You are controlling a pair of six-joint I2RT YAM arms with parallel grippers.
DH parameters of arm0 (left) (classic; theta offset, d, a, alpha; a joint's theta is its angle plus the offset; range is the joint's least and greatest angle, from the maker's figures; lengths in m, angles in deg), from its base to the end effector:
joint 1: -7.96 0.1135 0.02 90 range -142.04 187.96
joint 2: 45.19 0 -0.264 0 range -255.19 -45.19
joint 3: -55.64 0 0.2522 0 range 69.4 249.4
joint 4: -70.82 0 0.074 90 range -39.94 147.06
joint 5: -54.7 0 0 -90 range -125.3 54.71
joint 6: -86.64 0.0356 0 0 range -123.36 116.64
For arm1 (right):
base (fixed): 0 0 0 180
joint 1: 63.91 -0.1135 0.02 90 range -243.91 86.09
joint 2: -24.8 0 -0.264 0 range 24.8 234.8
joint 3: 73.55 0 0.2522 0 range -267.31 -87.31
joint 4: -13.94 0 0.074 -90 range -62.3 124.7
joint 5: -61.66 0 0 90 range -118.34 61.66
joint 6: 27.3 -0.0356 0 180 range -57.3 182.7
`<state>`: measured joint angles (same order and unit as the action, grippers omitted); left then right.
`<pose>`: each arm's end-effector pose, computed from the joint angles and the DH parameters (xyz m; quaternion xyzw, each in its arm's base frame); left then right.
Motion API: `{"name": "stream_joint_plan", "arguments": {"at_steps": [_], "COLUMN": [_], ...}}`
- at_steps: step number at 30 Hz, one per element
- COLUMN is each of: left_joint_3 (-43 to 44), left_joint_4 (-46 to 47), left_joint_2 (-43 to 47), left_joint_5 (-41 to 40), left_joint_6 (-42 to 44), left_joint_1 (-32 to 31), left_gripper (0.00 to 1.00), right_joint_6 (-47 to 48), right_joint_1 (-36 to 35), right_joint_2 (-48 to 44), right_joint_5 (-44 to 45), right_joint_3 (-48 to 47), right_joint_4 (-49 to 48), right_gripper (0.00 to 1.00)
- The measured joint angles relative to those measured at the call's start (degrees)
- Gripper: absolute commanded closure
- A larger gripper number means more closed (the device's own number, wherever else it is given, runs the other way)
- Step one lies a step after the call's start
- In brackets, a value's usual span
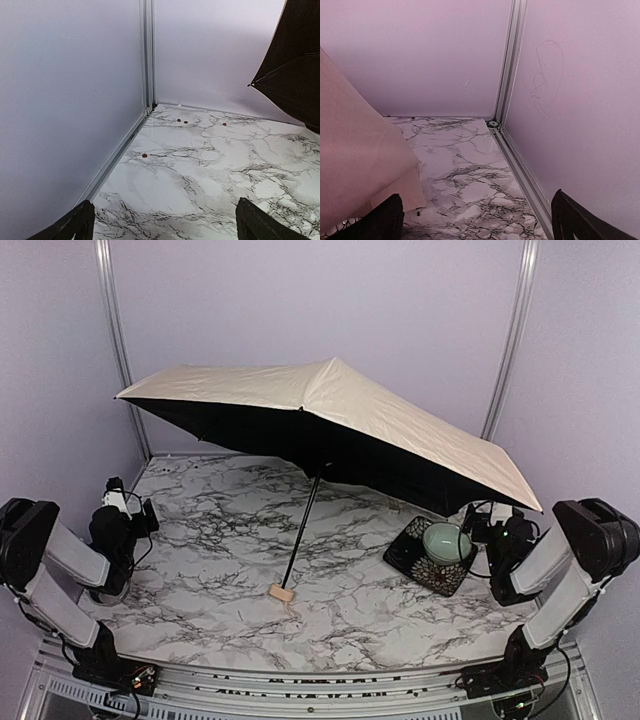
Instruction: Put away the umbrella
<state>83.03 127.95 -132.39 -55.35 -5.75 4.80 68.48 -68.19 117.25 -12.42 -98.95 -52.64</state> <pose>0.2416 -0.0011 0.1542 -0.1154 0.7132 0.0929 0.6851 0.2379 0.0080 0.1441 0.0355 0.7090 -0.1074 0.6961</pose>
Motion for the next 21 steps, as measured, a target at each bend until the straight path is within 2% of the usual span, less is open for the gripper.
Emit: {"name": "stream_joint_plan", "arguments": {"at_steps": [8,11,14,17,21], "left_joint_3": [0.0,0.0,-0.4,-0.3,0.9], "left_joint_4": [0.0,-0.2,-3.6,-6.3,-7.1], "left_joint_2": [0.0,0.3,5.3,13.1,18.4], "left_joint_5": [0.5,4.4,7.2,5.3,3.1], "left_joint_6": [0.1,1.6,2.9,4.3,6.3], "left_joint_1": [0.0,0.1,-0.2,-3.9,-15.1], "left_gripper": [0.01,0.01,0.01,0.05,0.14], "right_joint_6": [0.0,0.0,0.0,0.3,-0.2], "right_joint_1": [0.0,0.0,0.0,-0.2,-0.6], "right_joint_2": [0.0,0.0,0.0,-2.1,-12.6], "right_joint_5": [0.0,0.0,0.0,-0.2,0.9], "right_joint_3": [0.0,0.0,0.0,1.0,1.6], "right_joint_4": [0.0,0.0,0.0,0.5,6.3], "right_gripper": [0.0,0.0,0.0,0.0,0.0]}}
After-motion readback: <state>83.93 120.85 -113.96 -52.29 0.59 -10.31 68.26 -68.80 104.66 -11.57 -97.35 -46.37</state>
